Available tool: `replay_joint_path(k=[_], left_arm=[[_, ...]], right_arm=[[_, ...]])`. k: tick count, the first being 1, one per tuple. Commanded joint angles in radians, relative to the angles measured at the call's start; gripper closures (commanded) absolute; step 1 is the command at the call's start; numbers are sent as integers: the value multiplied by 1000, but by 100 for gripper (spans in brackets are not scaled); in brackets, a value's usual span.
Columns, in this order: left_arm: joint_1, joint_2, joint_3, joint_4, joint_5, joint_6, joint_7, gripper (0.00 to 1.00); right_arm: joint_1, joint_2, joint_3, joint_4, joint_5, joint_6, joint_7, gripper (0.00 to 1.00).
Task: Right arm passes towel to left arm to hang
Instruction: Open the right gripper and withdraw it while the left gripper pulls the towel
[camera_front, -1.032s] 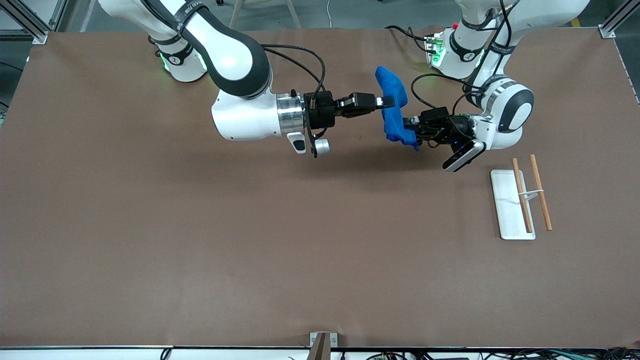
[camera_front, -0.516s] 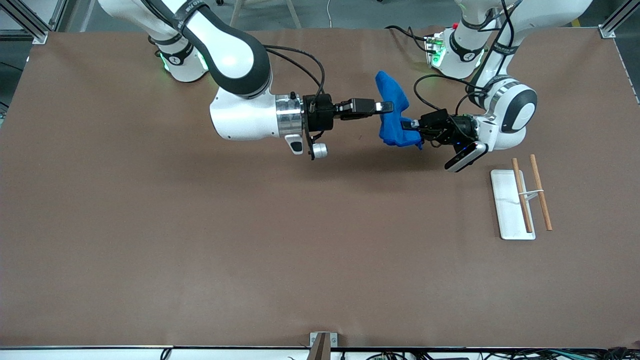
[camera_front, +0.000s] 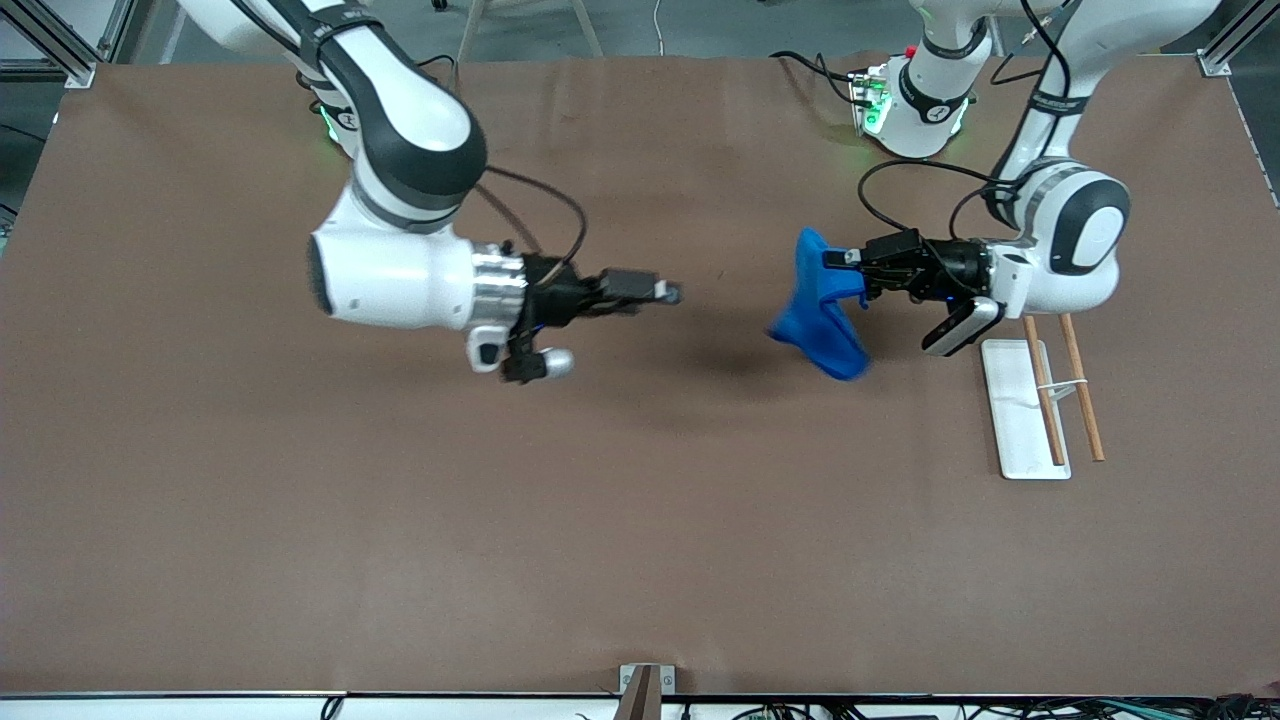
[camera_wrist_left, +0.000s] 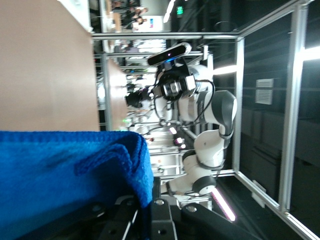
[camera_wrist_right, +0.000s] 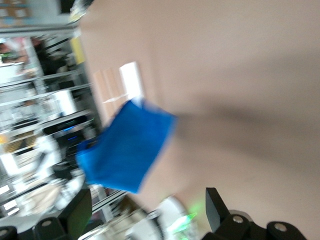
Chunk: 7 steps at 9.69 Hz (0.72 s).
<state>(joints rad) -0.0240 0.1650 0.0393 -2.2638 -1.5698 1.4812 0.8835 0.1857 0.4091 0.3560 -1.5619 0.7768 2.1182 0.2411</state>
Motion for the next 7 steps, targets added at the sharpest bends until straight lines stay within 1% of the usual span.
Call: replay_joint_path(k=[1, 2, 3, 4, 5, 6, 7], left_arm=[[-2, 72, 83, 131, 252, 19, -117, 100], [-1, 83, 111, 212, 386, 19, -183, 100], [-1, 118, 125, 284, 496, 21, -213, 100], [-2, 132, 163, 344, 599, 19, -218, 100], [-2, 149, 189, 393, 681, 21, -227, 100], [-5, 186, 230, 450, 762, 22, -274, 100], [-2, 201, 252, 499, 834, 21, -300, 100]], right_arm=[[-3, -107, -125, -88, -246, -50, 117, 0], [-46, -121, -158, -128, -305, -63, 118, 0], [-87, -159, -173, -163, -391, -67, 116, 0], [-121, -191, -192, -167, -512, -78, 115, 0], [-144, -213, -227, -156, -615, -107, 112, 0], [-143, -223, -268, -118, -714, -166, 109, 0], [-149, -230, -297, -56, -762, -228, 103, 0]])
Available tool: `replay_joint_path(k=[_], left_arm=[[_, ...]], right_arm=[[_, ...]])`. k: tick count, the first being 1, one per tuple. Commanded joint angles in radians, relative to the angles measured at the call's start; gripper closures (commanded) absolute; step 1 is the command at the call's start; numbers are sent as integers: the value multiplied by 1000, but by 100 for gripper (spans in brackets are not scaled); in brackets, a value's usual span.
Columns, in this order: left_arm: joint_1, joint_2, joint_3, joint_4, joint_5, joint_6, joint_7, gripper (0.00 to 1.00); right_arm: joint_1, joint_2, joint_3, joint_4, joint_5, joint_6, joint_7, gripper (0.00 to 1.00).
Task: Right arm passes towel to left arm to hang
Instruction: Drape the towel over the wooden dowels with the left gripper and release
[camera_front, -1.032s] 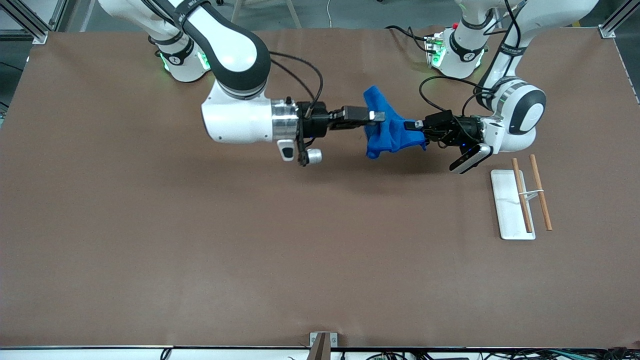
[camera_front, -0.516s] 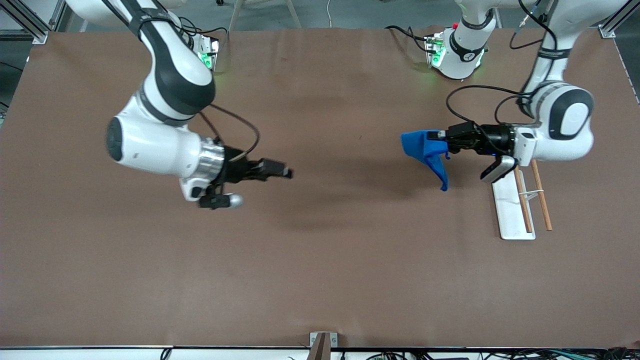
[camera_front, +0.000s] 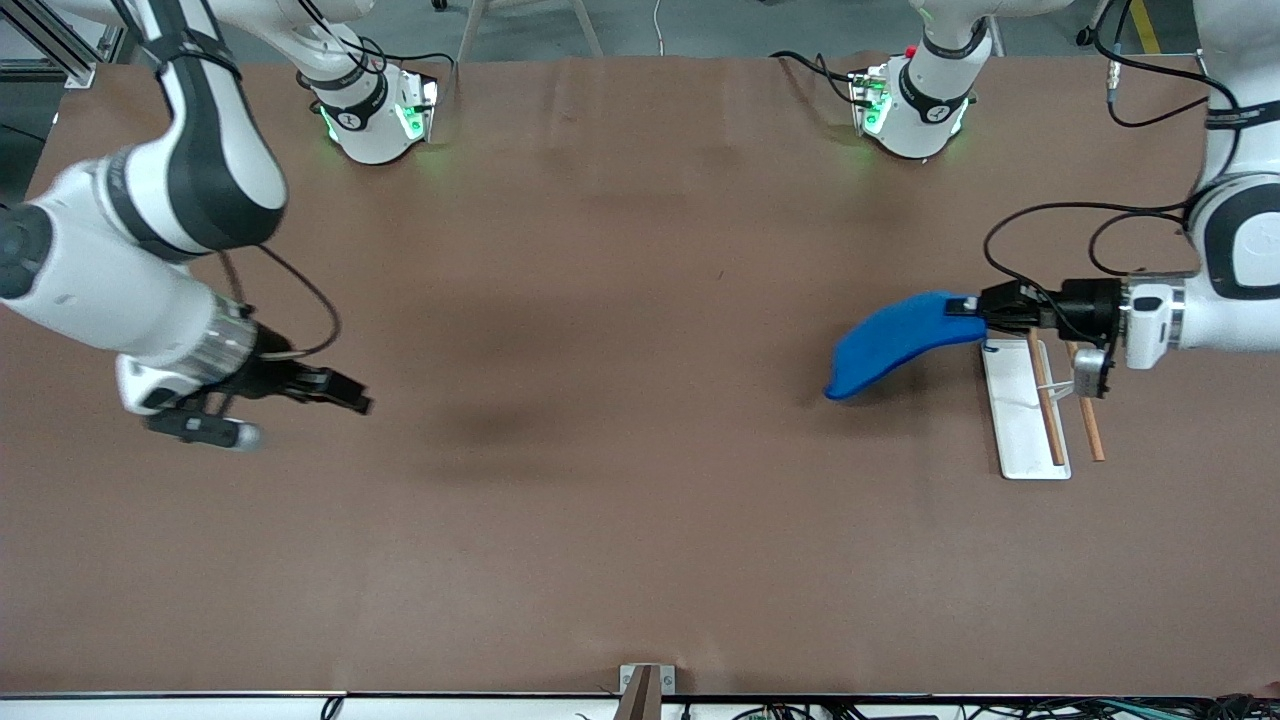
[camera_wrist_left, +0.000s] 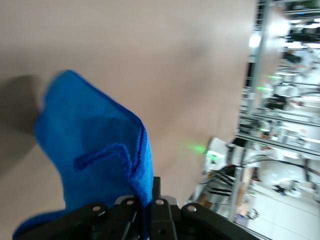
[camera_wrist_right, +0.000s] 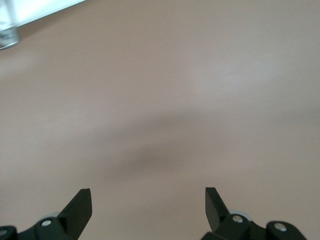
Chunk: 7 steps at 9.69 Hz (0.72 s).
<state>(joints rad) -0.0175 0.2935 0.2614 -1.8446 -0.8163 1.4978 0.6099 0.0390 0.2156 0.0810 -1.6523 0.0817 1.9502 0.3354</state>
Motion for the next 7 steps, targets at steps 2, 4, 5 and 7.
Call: replay_joint_path(k=[2, 4, 5, 7], left_arm=[[-10, 113, 125, 158, 144, 5, -32, 100], [-10, 131, 227, 186, 170, 24, -12, 100], [-9, 131, 251, 191, 222, 45, 11, 100], [-6, 162, 271, 202, 268, 100, 69, 100]], right_arm=[[-43, -42, -36, 145, -72, -169, 10, 0], [-54, -106, -113, 160, -94, -235, -138, 0], [-41, -151, -168, 161, -94, -288, -238, 0], [-36, -226, -202, 161, -117, -388, -283, 0]])
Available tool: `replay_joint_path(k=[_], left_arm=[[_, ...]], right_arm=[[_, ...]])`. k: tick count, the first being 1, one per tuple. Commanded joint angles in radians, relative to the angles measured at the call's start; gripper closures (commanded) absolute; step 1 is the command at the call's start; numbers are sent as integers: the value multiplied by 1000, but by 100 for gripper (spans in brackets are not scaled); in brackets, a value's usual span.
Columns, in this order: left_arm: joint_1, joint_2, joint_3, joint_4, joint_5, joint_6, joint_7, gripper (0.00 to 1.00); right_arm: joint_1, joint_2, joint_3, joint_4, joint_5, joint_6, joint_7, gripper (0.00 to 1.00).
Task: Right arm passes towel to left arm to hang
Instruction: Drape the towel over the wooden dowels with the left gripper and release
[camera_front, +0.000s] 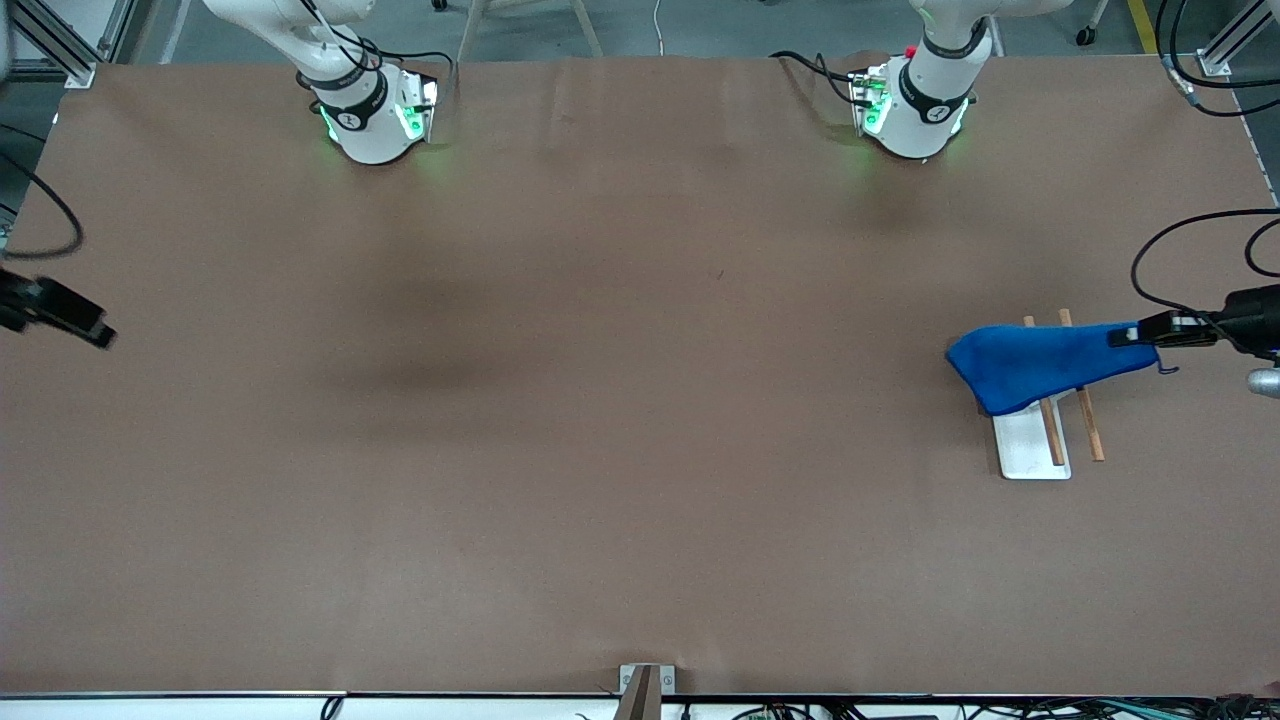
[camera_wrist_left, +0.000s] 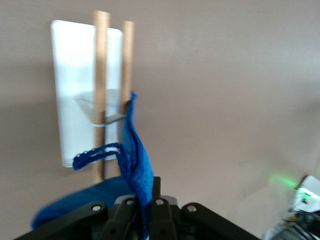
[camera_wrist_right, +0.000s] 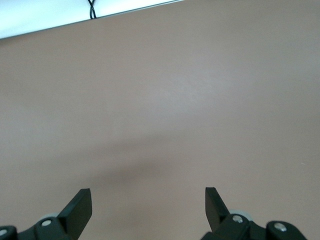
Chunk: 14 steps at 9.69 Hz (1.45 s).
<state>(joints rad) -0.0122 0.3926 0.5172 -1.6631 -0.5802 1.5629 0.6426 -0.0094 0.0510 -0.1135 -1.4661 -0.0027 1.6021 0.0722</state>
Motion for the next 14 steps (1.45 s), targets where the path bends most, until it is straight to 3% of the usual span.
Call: replay_joint_path(k=[1, 3, 7, 9, 10, 11, 12, 14], left_arm=[[-11, 93, 20, 52, 45, 51, 69, 100], [-11, 149, 59, 101, 43, 74, 83, 100], [8, 173, 66, 106, 40, 147, 81, 99], [8, 173, 67, 106, 42, 176, 83, 94], [3, 176, 67, 102, 46, 184, 84, 66], [9, 170, 66, 106, 42, 233, 109, 8], [14, 167, 66, 108, 39, 253, 153, 0], [5, 137, 69, 120, 46, 282, 157, 0]], right_arm=[[12, -89, -6, -43, -48, -50, -29, 0], [17, -94, 0, -77, -68, -33, -29, 0], [45, -96, 5, -74, -69, -33, -23, 0], [-22, -94, 69, -74, -60, -31, -22, 0], [-27, -96, 72, -74, -60, -39, -22, 0], [-27, -92, 72, -74, -60, -33, -20, 0], [-27, -92, 71, -74, -59, -33, -20, 0], [-29, -92, 71, -74, -59, -33, -20, 0]])
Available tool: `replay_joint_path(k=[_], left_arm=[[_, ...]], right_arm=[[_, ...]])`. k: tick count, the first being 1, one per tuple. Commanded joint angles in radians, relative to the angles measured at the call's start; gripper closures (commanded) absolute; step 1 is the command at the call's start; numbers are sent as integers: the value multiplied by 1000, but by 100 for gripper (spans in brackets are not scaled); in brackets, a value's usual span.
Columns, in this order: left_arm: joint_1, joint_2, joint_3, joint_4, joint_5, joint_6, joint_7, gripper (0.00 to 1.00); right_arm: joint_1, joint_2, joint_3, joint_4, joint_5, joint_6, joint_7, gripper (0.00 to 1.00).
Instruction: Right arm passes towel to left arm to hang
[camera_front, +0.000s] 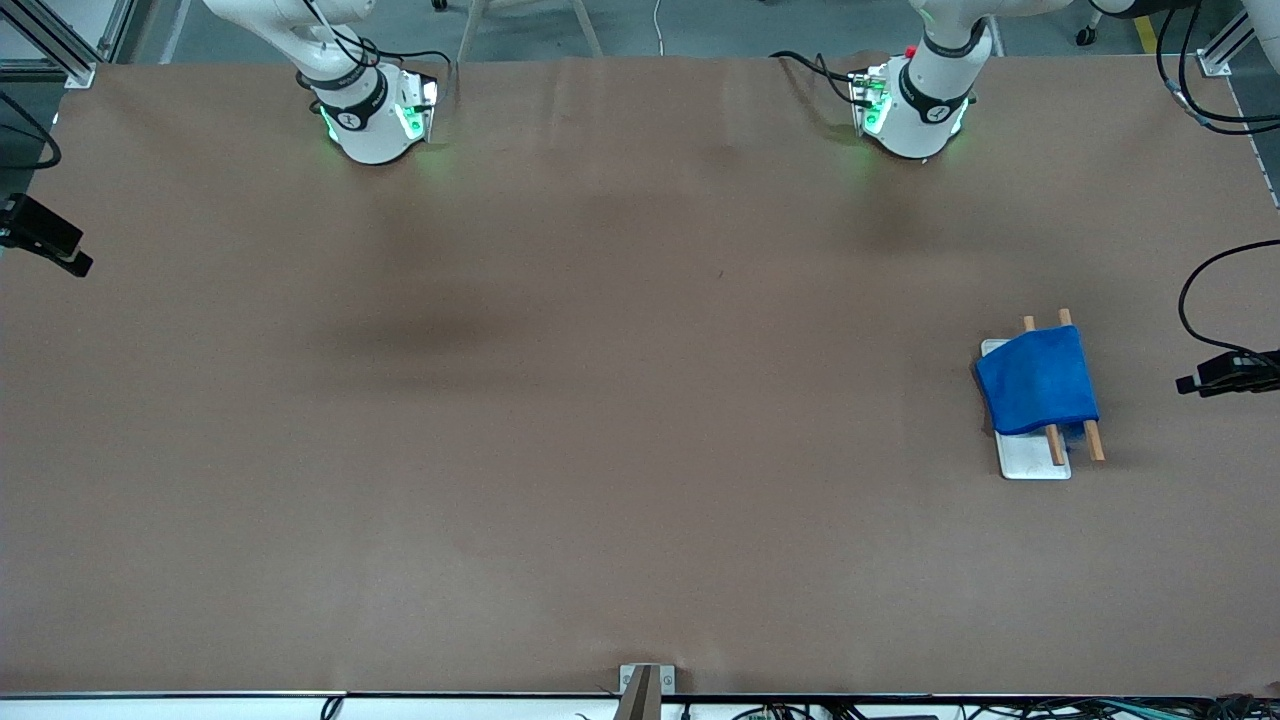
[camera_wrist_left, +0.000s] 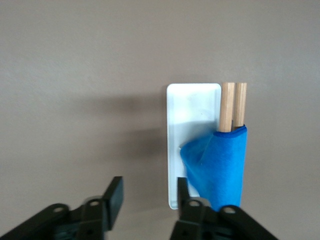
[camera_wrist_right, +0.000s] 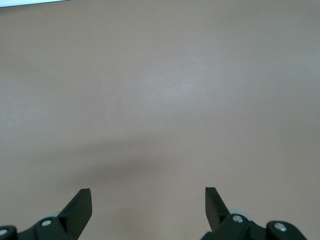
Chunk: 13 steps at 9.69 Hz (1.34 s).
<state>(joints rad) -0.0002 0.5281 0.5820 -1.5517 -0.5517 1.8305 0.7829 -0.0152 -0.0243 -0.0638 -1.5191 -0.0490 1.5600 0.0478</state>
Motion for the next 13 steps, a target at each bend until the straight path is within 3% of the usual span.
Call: replay_joint_path(k=[1, 4, 6, 8, 10, 11, 13], left_arm=[[-21, -20, 4, 7, 29, 19, 3, 0], [-56, -88, -28, 2, 119, 61, -75, 0], [-54, -160, -114, -2, 275, 64, -117, 0], [-50, -221, -195, -27, 321, 64, -131, 0], [-52, -336, -319, -71, 407, 50, -318, 0], [-49, -365, -394, -77, 461, 49, -411, 0], [-47, -388, -476, -70, 480, 0, -529, 0]], right_arm=[[-28, -17, 16, -21, -14, 11, -5, 0], [-31, -16, 19, -15, -17, 9, -2, 0], [-37, -16, 19, -15, -17, 14, 3, 0], [-46, -25, 18, -30, -8, 26, 4, 0], [-55, -51, 15, -78, -6, 92, 4, 0], [-54, -49, 16, -69, -6, 62, 4, 0], [-45, -52, 16, -61, 0, 52, 9, 0]])
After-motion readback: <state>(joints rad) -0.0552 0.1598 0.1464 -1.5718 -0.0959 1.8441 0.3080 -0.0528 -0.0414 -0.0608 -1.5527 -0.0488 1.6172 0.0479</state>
